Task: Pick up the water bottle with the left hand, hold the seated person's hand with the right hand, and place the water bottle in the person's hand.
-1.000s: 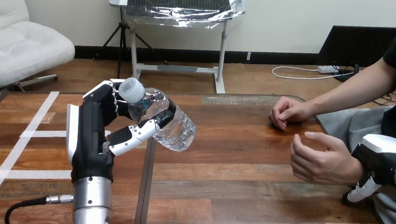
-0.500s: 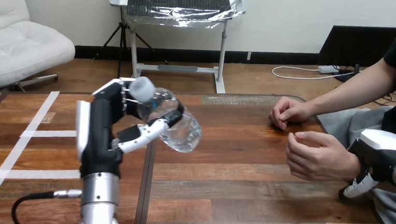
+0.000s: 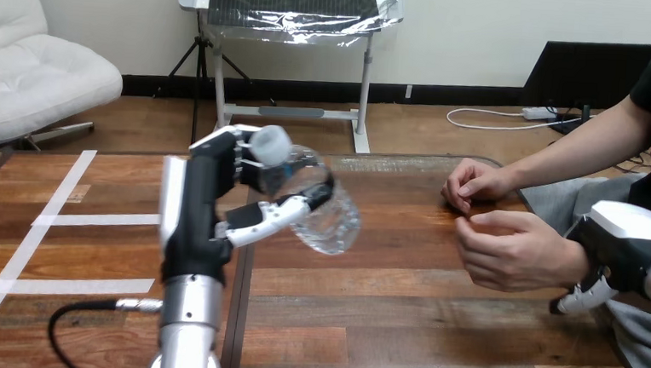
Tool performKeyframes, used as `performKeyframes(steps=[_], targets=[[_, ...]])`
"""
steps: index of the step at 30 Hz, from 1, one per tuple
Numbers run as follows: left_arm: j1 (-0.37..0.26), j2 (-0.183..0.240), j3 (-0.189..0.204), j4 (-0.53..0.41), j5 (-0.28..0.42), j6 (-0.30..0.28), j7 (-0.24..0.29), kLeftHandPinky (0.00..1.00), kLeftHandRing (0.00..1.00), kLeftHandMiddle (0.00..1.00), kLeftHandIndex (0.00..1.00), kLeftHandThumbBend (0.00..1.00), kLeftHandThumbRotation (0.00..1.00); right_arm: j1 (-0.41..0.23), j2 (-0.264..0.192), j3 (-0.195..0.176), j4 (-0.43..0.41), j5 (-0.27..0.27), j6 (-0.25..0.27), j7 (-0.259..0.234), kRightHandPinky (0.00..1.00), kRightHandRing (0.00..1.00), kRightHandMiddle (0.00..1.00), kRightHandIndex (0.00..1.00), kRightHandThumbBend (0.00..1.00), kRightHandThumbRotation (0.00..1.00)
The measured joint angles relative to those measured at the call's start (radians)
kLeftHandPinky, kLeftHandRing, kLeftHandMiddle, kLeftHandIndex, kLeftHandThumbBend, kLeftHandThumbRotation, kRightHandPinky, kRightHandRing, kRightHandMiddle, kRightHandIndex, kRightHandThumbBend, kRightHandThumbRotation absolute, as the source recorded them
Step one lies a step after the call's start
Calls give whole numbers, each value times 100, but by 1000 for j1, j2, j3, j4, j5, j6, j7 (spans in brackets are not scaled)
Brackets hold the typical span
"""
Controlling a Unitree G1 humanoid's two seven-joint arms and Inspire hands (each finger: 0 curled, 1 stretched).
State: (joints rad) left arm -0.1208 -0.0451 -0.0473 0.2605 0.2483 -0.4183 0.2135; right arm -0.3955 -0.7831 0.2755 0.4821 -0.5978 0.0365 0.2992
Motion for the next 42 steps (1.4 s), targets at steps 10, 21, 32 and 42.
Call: performKeyframes(steps=[10,21,32,42], targets=[[-35,0,-49,-2,1,34,-6,41,40,41,47,64,0,24,-10,-17,-81,0,3,13,18,26,36,40,71,0],[-59,0,-95,-5,0,60,-12,40,40,41,47,64,0,48,-10,-36,-159,0,4,14,17,24,34,37,72,0],[-70,0,-132,-4,-1,61,-15,39,39,41,47,64,0,68,-10,-47,-246,-2,21,19,21,27,35,39,73,0],[-78,0,-156,-2,-5,61,-15,38,39,41,46,64,0,80,-10,-47,-300,-3,18,19,22,27,35,38,75,0]])
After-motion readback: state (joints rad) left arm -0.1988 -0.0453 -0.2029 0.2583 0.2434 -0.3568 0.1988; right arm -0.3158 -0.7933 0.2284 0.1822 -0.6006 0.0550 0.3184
